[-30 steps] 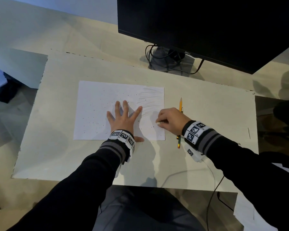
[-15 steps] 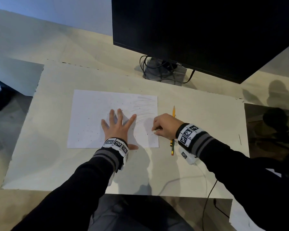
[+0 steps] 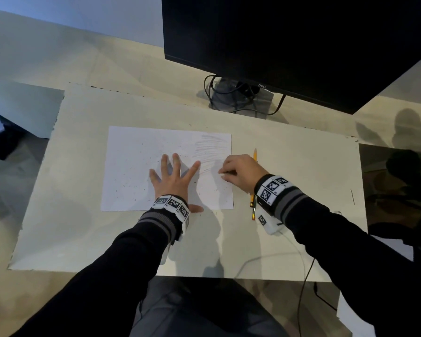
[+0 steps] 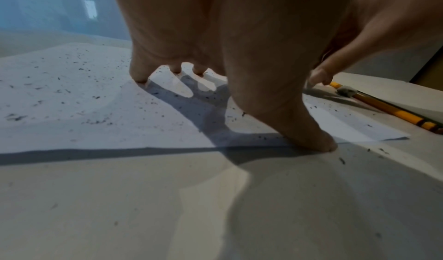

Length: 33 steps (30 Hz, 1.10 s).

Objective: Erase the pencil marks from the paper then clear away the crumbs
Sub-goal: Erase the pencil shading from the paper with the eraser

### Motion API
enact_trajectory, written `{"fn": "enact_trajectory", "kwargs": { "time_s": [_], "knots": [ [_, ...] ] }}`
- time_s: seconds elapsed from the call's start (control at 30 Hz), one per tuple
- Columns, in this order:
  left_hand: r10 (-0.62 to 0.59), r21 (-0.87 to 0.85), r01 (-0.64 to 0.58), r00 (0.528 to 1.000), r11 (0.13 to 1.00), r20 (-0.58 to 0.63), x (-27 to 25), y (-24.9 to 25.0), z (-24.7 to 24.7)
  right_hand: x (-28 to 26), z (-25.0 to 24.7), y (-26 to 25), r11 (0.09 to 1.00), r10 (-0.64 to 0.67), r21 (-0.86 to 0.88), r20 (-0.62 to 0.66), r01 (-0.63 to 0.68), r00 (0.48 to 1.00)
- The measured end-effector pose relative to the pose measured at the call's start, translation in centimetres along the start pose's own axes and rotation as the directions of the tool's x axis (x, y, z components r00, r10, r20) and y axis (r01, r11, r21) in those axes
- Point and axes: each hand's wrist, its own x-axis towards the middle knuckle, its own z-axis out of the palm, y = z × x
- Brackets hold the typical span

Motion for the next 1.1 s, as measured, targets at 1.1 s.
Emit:
{"fn": "enact_trajectory", "kwargs": {
  "time_s": [1.1],
  "knots": [
    [0.019,0.057,-0.02,1.0,0.998,0.024,0.0,0.7,-0.9,-1.3,-1.1,0.7,0.993,0.028,-0.115,0.293,0.006,0.956]
  ]
}}
